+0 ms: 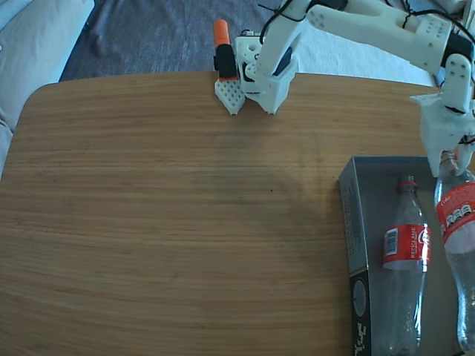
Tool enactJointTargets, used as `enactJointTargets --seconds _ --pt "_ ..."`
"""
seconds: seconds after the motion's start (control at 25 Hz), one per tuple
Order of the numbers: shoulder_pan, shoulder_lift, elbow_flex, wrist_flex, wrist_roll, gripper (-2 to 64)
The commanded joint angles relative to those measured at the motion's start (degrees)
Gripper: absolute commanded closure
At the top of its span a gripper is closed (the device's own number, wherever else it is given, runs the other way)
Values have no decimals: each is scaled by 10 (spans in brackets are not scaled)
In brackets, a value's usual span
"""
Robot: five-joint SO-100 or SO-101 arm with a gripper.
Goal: Grasp the bottles and put them in the box.
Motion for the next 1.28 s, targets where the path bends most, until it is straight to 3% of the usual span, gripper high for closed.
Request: enactJointTargets --seconds 0.0,0.72,1.24 --pt "-2 -3 -59 -6 2 603" --pt "6 -129 -213 -6 2 603" --pt "-11 -134 -210 37 -4 603"
